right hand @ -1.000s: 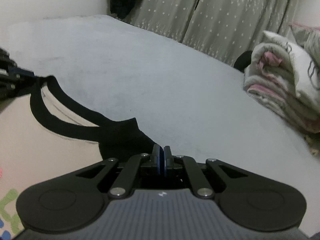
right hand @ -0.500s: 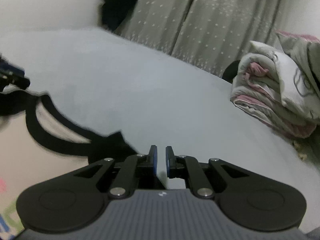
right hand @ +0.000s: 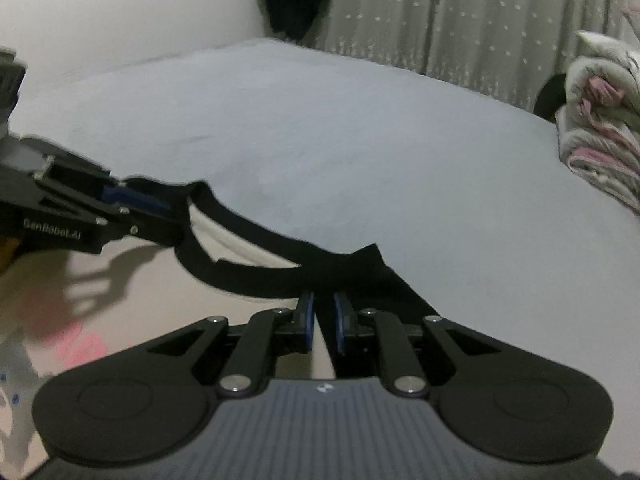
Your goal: Fold clothes
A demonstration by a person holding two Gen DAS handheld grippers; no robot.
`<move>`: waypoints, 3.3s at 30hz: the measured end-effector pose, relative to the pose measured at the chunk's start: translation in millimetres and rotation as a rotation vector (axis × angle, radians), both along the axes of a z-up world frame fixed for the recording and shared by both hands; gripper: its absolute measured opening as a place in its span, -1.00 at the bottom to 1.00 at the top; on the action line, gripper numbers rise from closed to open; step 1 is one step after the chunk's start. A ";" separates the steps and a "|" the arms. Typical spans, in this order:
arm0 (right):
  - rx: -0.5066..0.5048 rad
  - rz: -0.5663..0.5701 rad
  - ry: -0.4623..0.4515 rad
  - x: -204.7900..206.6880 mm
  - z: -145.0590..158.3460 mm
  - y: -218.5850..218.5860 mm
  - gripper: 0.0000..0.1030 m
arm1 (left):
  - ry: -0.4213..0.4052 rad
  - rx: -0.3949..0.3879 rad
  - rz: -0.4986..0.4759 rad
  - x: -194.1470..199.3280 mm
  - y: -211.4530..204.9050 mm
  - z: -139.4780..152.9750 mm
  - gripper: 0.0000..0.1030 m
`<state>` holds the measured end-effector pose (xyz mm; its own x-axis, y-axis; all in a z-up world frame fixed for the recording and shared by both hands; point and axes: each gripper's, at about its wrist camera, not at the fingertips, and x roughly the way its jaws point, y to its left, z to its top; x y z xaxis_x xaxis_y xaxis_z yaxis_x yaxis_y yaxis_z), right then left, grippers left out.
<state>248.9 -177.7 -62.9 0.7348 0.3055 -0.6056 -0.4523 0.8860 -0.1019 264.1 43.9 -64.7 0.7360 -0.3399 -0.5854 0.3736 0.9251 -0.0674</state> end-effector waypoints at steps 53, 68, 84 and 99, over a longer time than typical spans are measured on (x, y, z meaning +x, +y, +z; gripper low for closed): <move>0.081 -0.506 -0.026 -225.7 42.7 -134.9 0.31 | 0.021 0.038 -0.050 -202.8 -101.3 43.1 0.73; 0.362 -0.361 0.225 -227.3 26.7 -161.3 0.19 | 0.034 0.002 -0.210 -237.2 -150.0 18.5 0.62; 0.571 -0.606 0.258 -213.5 2.4 -182.0 0.05 | 0.059 -0.077 -0.085 -256.3 -113.8 9.4 0.63; 0.614 -0.962 0.073 -216.7 -3.5 -231.6 0.22 | 0.145 -0.167 -0.074 -240.4 -108.0 14.0 0.64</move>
<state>32.2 -409.4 -66.4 0.7934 -0.1053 -0.5995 0.4536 0.7591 0.4669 23.7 -64.1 -50.8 0.6177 -0.4912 -0.6141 0.4153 0.8669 -0.2756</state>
